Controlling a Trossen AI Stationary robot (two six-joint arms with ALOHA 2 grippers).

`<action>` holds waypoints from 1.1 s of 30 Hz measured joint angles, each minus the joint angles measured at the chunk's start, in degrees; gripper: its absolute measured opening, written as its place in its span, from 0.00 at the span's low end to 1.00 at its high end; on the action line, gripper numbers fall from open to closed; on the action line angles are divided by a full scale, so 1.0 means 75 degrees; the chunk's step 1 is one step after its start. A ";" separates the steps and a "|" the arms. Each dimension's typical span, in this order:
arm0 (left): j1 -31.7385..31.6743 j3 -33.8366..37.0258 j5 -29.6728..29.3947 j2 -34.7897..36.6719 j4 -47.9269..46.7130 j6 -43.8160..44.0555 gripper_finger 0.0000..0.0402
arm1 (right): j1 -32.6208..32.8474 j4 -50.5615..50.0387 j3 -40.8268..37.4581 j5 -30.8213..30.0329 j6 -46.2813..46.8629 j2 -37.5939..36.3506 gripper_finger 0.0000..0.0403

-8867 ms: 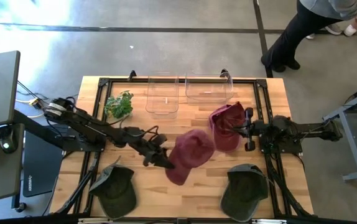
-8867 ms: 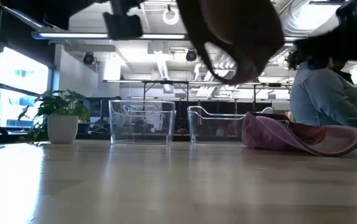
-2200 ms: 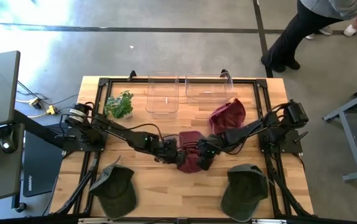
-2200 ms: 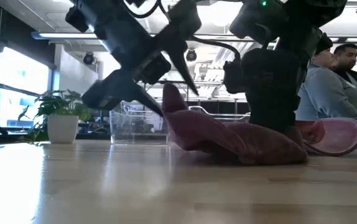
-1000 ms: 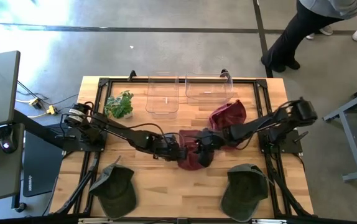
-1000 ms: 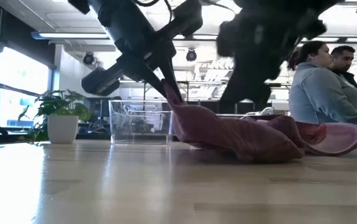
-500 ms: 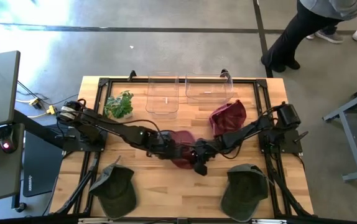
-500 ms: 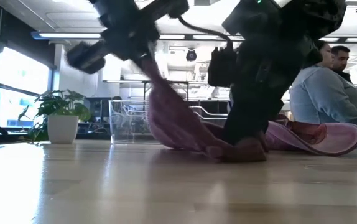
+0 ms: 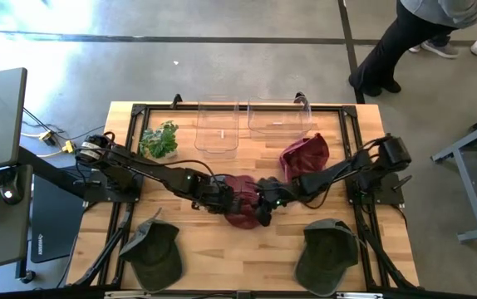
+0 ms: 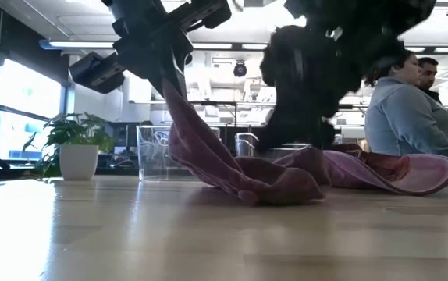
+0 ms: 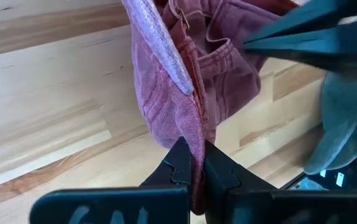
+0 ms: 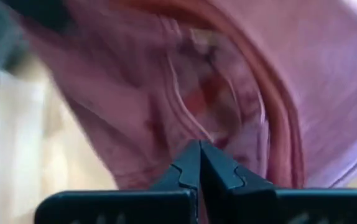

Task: Pick & Place hat
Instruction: Put the left red cap into the right transparent bin

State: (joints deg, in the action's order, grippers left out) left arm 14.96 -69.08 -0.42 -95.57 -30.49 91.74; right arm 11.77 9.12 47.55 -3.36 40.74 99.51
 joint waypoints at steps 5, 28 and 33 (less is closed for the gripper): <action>-0.0047 0.0000 -0.0051 0.0000 -0.0030 -0.0005 0.01 | -0.0020 0.0840 -0.0014 0.0650 -0.0106 0.0773 0.00; 0.0764 -0.0016 0.0740 0.1298 0.0612 -0.5911 0.45 | -0.0367 -0.1116 -0.0006 0.1488 -0.1700 -0.1332 0.24; 0.1181 -0.0015 0.0894 0.0533 0.1304 -0.7762 0.45 | -0.0367 -0.1466 -0.0006 0.1988 -0.1826 -0.1704 0.32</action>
State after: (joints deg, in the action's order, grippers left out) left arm 23.82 -69.19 6.29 -91.57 -20.71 33.53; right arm 9.02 -1.88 47.51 11.55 27.04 86.73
